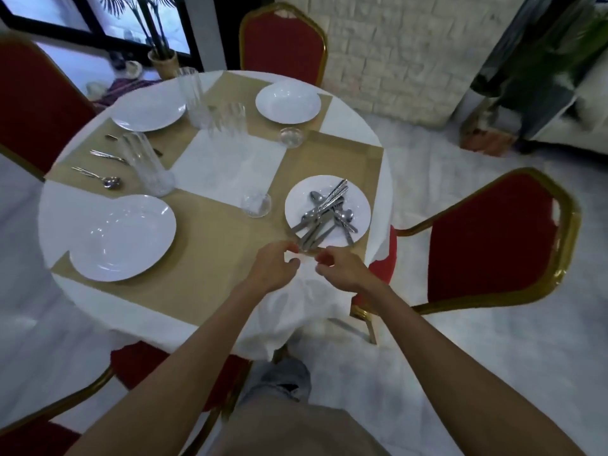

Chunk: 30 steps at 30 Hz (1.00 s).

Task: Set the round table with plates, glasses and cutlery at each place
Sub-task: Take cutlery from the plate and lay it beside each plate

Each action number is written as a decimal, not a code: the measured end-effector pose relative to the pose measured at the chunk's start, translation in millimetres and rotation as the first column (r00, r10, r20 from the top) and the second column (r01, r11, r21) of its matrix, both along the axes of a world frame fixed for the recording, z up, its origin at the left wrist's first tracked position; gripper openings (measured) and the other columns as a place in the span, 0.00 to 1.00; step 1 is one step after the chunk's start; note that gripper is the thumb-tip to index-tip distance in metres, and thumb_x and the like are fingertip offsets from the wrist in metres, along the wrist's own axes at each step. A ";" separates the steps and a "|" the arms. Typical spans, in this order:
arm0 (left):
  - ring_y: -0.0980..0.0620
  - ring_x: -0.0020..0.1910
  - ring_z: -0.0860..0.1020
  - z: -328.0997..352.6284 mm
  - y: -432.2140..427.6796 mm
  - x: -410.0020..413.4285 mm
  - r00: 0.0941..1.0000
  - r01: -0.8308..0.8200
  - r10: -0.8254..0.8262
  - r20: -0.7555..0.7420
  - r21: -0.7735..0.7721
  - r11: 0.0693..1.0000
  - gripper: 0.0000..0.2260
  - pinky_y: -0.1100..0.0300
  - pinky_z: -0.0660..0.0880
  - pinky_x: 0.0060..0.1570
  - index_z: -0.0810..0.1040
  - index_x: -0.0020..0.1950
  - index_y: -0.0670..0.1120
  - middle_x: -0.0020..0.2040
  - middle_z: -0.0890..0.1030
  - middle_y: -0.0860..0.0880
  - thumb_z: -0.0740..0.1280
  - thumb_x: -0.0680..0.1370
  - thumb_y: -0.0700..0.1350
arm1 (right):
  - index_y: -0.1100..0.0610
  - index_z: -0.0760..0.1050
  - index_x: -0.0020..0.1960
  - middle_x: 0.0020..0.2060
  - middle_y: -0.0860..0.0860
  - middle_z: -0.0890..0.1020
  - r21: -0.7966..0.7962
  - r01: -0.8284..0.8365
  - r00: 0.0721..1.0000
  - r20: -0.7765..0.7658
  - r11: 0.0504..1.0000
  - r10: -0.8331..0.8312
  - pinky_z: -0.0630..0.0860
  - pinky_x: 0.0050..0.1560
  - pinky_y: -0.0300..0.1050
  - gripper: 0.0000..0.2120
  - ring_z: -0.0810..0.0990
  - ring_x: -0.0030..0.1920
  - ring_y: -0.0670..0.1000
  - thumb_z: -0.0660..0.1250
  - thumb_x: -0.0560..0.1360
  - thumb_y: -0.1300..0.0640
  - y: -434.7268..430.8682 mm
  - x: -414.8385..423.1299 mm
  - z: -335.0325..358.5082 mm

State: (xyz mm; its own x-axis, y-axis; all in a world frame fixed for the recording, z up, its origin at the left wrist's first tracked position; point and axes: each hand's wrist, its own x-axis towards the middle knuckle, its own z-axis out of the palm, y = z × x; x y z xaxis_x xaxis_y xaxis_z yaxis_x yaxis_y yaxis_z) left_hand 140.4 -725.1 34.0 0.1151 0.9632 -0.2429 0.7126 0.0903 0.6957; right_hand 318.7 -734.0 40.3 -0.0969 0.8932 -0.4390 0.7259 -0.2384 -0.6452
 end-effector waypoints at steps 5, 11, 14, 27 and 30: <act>0.48 0.56 0.79 -5.4 63.0 24.9 0.996 -0.077 0.078 0.034 -0.014 0.997 0.11 0.66 0.66 0.49 0.82 0.57 0.44 0.56 0.83 0.47 0.66 0.76 0.42 | 0.60 0.79 0.52 0.46 0.53 0.83 0.036 0.012 1.000 0.013 0.999 -0.013 0.75 0.44 0.45 0.09 0.80 0.47 0.53 0.65 0.78 0.56 67.0 11.3 -6.3; 0.49 0.53 0.81 -23.4 104.5 36.2 0.985 -0.173 0.173 0.007 0.024 0.985 0.12 0.73 0.65 0.47 0.84 0.52 0.44 0.52 0.85 0.47 0.65 0.73 0.35 | 0.57 0.80 0.54 0.49 0.53 0.83 0.125 -0.120 0.984 0.144 0.985 0.101 0.78 0.53 0.54 0.10 0.80 0.49 0.55 0.61 0.81 0.56 122.7 17.4 -16.1; 0.52 0.53 0.80 -29.2 116.5 37.9 0.972 -0.235 0.235 -0.015 -0.004 0.972 0.13 0.68 0.67 0.50 0.84 0.51 0.47 0.52 0.84 0.48 0.64 0.73 0.35 | 0.53 0.81 0.54 0.51 0.54 0.83 0.149 -0.211 0.956 0.236 0.966 0.173 0.76 0.55 0.58 0.10 0.80 0.52 0.58 0.60 0.80 0.56 148.7 14.7 -20.5; 0.50 0.48 0.81 -32.4 124.4 47.4 0.923 -0.377 0.374 -0.088 -0.013 0.926 0.11 0.64 0.73 0.48 0.84 0.51 0.43 0.51 0.85 0.46 0.64 0.74 0.35 | 0.59 0.82 0.51 0.54 0.56 0.76 0.045 -0.685 0.669 0.435 0.728 0.603 0.73 0.40 0.46 0.07 0.80 0.46 0.58 0.68 0.77 0.58 223.8 28.1 -43.8; 0.49 0.50 0.80 -30.1 122.3 53.1 0.906 -0.418 0.417 -0.075 0.003 0.909 0.12 0.62 0.73 0.51 0.84 0.50 0.43 0.51 0.84 0.46 0.64 0.74 0.35 | 0.60 0.81 0.50 0.54 0.57 0.74 0.005 -0.763 0.582 0.441 0.646 0.684 0.71 0.39 0.47 0.07 0.80 0.46 0.58 0.66 0.77 0.58 233.0 29.6 -44.9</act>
State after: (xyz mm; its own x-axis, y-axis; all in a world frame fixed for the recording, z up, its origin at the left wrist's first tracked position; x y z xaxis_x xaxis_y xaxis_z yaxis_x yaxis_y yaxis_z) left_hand 193.5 -602.8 3.9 -0.3150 0.9162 -0.2477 0.6561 0.3988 0.6406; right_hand 348.2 -501.0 -4.6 -0.6143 0.6599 -0.4326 0.7859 0.5610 -0.2602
